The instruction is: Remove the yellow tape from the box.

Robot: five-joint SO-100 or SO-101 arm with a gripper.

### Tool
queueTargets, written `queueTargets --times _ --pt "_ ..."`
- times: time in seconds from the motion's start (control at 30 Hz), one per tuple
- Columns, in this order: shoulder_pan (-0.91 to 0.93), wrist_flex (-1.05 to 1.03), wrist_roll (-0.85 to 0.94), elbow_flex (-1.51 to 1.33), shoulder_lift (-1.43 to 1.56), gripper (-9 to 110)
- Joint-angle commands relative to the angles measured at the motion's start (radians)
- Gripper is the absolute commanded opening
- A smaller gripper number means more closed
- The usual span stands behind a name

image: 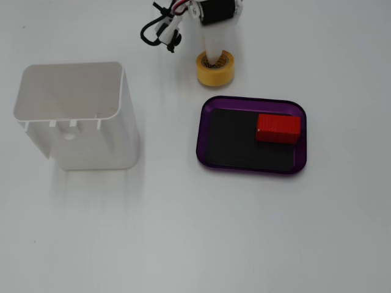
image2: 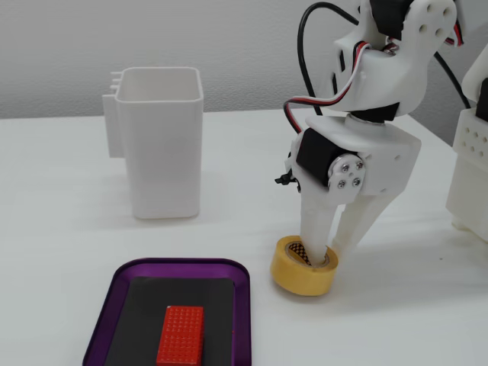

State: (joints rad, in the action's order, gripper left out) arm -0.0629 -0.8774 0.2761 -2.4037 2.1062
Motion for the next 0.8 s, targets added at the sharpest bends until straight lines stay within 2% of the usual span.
queueTargets --times 0.0,0.23,0.37,0.63,0.77 --pt "0.009 0.011 -0.002 -0.002 0.048 1" --pt "0.029 -0.095 0.0 0.049 0.066 18" --pt "0.083 -0.193 -0.002 0.11 0.179 21" --pt "0.095 -0.368 -0.015 0.114 0.715 21" --pt "0.097 -0.362 -0.014 -0.106 1.02 21"
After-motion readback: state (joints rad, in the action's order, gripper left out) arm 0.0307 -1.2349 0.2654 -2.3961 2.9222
